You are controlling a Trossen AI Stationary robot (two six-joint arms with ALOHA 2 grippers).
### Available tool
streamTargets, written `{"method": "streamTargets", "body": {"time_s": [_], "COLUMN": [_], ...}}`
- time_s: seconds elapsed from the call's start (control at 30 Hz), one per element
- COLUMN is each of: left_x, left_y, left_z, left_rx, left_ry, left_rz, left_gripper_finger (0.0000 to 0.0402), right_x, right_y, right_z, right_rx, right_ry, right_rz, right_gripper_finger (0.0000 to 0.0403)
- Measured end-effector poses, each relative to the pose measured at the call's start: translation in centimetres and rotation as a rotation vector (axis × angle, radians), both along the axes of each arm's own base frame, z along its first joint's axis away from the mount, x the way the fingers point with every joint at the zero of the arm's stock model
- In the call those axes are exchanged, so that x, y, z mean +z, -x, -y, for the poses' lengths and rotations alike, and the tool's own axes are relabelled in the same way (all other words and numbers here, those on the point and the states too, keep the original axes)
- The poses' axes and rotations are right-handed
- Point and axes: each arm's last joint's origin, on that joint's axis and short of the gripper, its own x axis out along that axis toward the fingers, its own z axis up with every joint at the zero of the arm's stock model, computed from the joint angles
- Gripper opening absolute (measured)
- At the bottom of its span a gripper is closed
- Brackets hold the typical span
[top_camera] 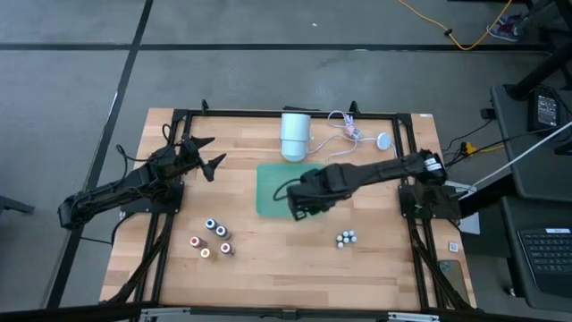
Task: Pick & Place food coloring
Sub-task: Put the small purple food coloring bottle into the green bin
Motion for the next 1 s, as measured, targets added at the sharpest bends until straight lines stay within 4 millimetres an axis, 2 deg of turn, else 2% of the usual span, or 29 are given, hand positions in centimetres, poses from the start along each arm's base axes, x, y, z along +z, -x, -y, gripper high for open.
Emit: {"method": "streamTargets", "body": {"time_s": [0.33,0.47,1.0], "left_x": [0.0,0.0,0.0], "left_y": [0.0,0.0,0.0], "left_z": [0.0,0.0,0.0], "left_rx": [0.000,0.000,0.000], "left_ry": [0.000,0.000,0.000], "left_rz": [0.000,0.000,0.000], "left_gripper_finger": [0.0361,0.0361,0.0361], "right_x": [-3.3,-5.2,-10.0], "right_y": [-2.1,-2.1,-1.4], "right_z": [3.4,4.0,6.4], "right_rx": [-0.075,-0.136,-0.193], "right_ry": [0.041,0.038,0.017], "right_rz": [-0.027,-0.046,-0.066], "right_gripper_finger": [0.0058,0.0061,0.0060]}}
